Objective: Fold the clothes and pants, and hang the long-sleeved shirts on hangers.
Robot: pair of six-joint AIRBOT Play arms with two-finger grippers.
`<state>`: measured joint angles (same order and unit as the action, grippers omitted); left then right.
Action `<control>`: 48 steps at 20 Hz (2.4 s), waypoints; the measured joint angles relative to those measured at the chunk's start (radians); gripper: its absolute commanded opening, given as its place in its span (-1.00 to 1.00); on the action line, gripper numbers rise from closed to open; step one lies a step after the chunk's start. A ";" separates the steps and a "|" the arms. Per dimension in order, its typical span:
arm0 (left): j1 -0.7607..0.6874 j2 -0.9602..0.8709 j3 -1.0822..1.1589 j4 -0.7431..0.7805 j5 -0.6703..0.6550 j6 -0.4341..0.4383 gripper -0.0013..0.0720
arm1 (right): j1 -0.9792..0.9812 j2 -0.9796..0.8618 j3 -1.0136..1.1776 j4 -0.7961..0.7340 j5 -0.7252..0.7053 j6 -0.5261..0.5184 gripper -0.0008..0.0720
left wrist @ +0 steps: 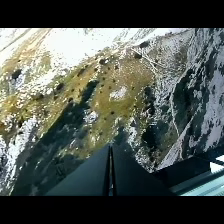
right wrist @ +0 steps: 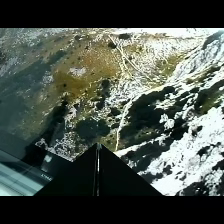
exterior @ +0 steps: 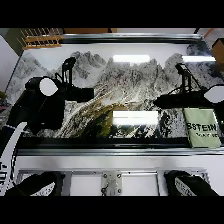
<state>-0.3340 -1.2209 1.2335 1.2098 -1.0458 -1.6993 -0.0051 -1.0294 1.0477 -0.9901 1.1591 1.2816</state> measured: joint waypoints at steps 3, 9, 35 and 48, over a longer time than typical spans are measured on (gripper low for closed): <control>0.000 0.000 0.000 0.000 0.000 0.000 -0.95 | 0.000 0.000 0.000 0.000 0.000 0.000 -0.93; 0.000 0.000 0.000 0.000 0.002 0.000 -0.95 | 0.000 0.000 0.000 0.000 0.000 0.000 -0.93; 0.475 -0.484 0.138 0.364 0.087 -0.063 0.00 | 0.000 0.000 0.000 0.000 0.000 0.000 -0.93; 0.061 -0.323 0.431 0.354 0.065 0.157 -0.95 | 0.000 0.000 0.000 0.052 -0.001 0.000 -0.94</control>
<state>-0.2733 -1.5436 1.6650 1.5635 -0.9810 -1.5425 -0.0051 -1.0294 1.0477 -0.9382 1.1584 1.2819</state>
